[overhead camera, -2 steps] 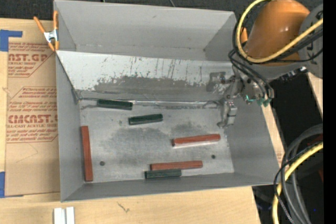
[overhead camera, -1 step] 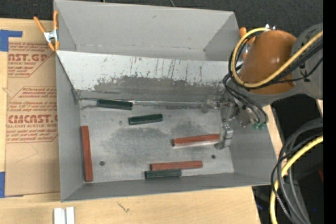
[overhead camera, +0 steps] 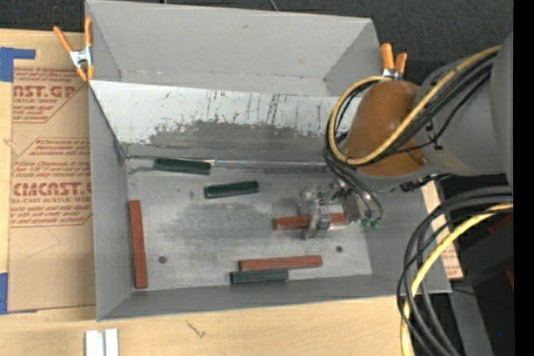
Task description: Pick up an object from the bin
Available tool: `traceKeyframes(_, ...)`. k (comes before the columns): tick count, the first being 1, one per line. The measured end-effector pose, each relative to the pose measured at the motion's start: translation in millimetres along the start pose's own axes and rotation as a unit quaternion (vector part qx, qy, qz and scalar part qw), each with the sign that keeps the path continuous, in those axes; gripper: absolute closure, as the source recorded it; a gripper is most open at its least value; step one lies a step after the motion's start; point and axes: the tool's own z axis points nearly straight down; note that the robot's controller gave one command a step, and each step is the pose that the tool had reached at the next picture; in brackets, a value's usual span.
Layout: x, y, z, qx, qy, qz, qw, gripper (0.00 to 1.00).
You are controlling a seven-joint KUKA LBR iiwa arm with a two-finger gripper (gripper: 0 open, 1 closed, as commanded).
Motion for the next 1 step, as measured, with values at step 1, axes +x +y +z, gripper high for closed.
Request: traceKeyframes(1, 0.0, -0.1, 0.0, 0.000, 0.0000, 0.000, 1.0000, 1.00)
